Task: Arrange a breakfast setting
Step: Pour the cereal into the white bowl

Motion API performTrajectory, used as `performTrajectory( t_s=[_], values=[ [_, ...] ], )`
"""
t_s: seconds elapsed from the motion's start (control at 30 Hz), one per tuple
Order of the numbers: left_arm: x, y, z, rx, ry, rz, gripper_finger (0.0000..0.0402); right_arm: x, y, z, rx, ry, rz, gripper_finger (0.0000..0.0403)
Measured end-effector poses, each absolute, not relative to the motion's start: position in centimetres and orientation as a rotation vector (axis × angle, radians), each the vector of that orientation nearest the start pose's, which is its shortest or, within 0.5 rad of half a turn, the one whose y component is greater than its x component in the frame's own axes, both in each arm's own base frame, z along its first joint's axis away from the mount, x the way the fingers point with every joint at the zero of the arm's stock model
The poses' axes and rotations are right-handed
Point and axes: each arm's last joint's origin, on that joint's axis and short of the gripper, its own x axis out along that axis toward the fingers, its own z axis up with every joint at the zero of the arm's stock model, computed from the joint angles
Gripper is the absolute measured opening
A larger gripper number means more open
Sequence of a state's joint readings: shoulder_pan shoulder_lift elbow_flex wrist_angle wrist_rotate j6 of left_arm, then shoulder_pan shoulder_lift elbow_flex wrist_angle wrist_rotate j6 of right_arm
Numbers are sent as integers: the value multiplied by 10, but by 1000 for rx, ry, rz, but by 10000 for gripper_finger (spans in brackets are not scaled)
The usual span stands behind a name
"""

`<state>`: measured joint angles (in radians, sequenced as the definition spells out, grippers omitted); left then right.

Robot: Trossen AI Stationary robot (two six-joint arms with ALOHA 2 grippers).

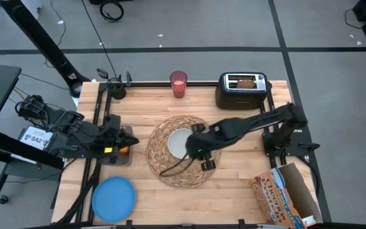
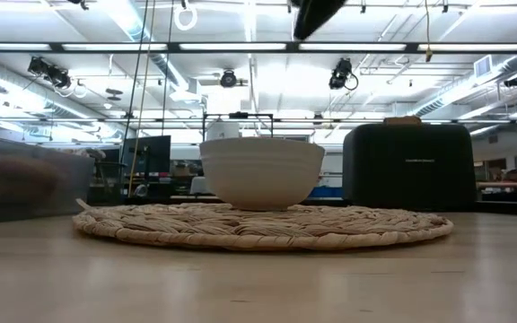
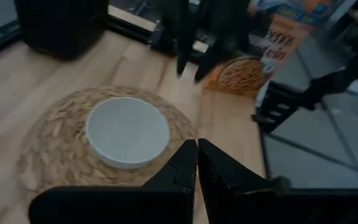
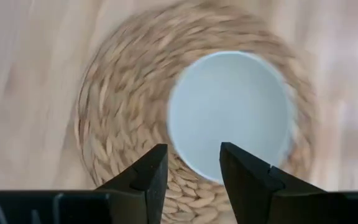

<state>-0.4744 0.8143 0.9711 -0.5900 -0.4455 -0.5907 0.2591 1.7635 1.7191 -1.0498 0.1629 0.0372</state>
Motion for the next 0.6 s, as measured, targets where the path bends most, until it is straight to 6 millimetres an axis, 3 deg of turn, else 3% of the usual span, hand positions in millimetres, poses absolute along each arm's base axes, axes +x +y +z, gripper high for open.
performTrajectory(
  t_s=[0.13,0.27,0.43,0.6],
  values=[
    [158,-59,352,-389,369,123,45,321,84,363,135,1005,-100,162],
    [178,-57,352,-340,328,141,95,296,82,406,498,985,-203,171],
    [204,-55,354,-244,243,119,164,267,93,451,821,1105,-146,170],
    [224,-54,353,-194,192,77,211,232,118,477,1062,1252,-80,170]
  ],
)
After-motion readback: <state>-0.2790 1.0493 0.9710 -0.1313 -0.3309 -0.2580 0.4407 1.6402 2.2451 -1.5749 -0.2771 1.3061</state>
